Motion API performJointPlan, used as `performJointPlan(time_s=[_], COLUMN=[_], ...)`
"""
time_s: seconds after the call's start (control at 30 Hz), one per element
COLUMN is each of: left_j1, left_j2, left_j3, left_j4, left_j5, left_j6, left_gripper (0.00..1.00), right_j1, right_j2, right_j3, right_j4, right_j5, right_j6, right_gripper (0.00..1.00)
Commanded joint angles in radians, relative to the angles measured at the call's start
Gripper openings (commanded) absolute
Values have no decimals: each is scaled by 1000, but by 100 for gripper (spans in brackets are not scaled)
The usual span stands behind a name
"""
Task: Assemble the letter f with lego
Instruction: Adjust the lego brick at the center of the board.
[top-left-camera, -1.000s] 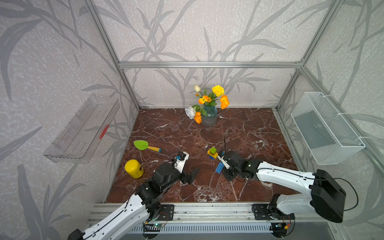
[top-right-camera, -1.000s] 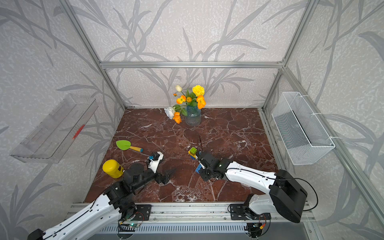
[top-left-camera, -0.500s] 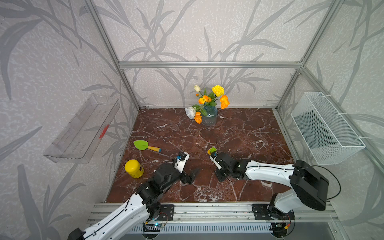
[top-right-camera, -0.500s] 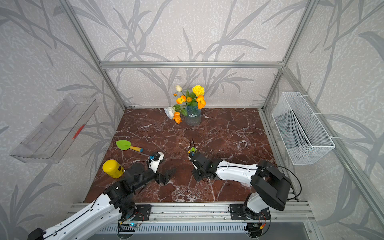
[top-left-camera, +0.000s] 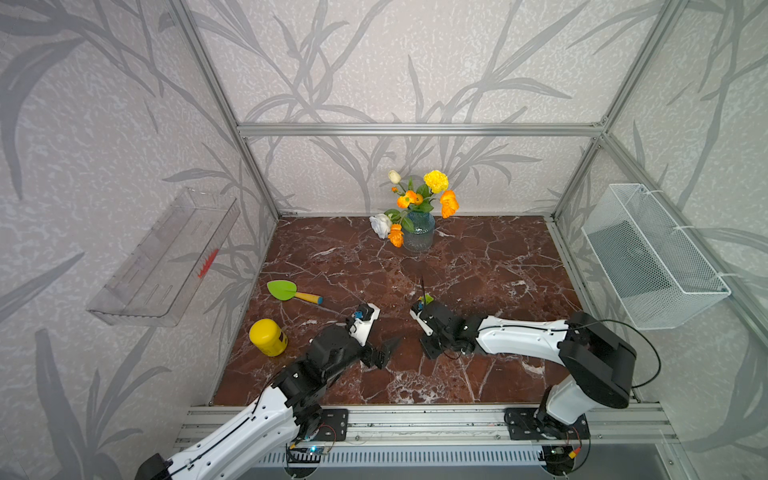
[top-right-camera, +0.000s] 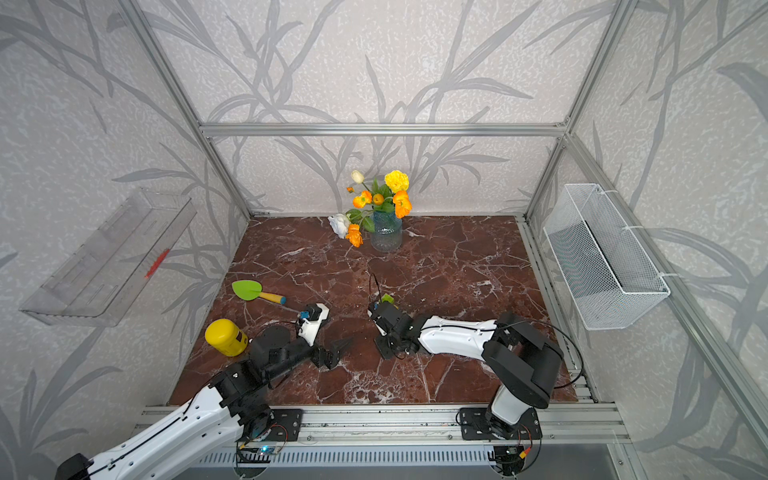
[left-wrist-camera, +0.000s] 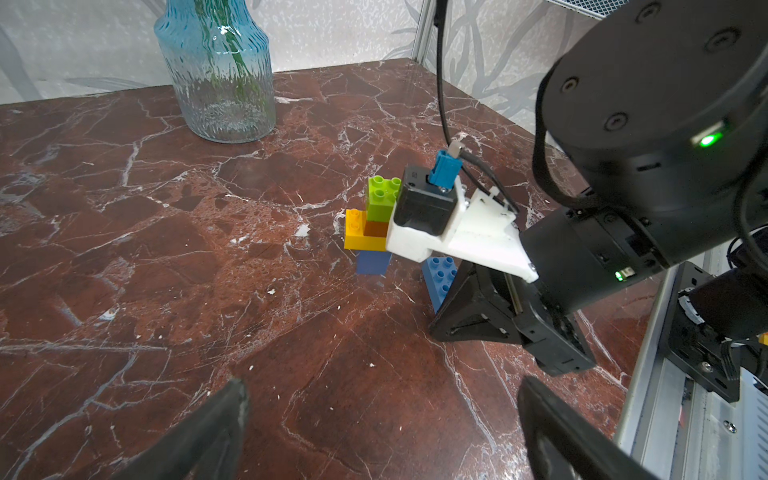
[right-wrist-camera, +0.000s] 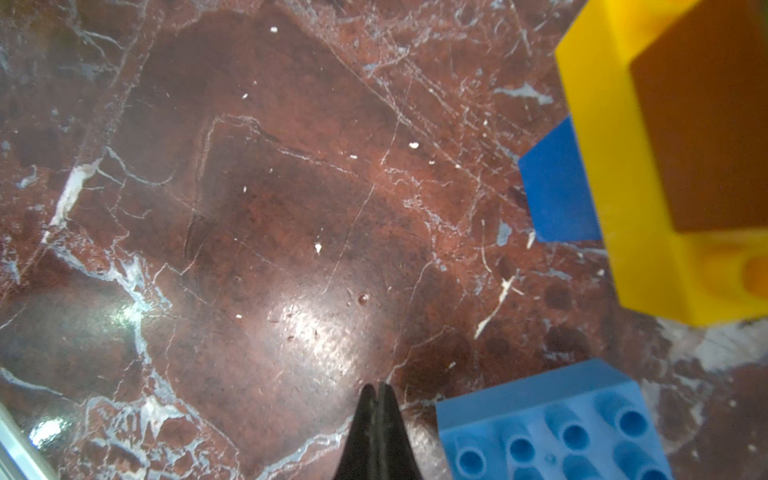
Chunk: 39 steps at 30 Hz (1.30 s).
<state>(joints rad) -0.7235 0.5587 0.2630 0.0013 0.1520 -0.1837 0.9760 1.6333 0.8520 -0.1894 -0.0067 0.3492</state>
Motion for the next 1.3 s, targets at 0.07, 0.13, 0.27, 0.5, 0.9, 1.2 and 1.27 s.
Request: performJointPlan(time_s=[0.07,0.13,0.27,0.5,0.9,1.2,1.27], left_j1=[7,7,7,7,6,6,6], left_j2=[-3,-3,-5,-5,-6,-8,-8], left_j3=[-2,-2,-1,-2,-2,-2,-1], left_j4=[18,19,19,19,17,17,17], left_j5=[9,9,9,10,12,10,12], left_j6=[6,8,8,6,6,7,7], left_gripper=[99,99,99,99,99,99,99], right_j1=[11,12,11,10,-78,-128,-129], right_j2=[20,21,12,-20,-128,-244,-256], right_j3=[36,41,33,13,-67,-55,-27], right_j4=[-55,-82,-112,-172,-244,-286,-318], right_j5=[51,79,117,189,241,177,176], right_j6=[22,33,48,66,76,-22,-37], right_gripper=[0,0,0,0,0,0,3])
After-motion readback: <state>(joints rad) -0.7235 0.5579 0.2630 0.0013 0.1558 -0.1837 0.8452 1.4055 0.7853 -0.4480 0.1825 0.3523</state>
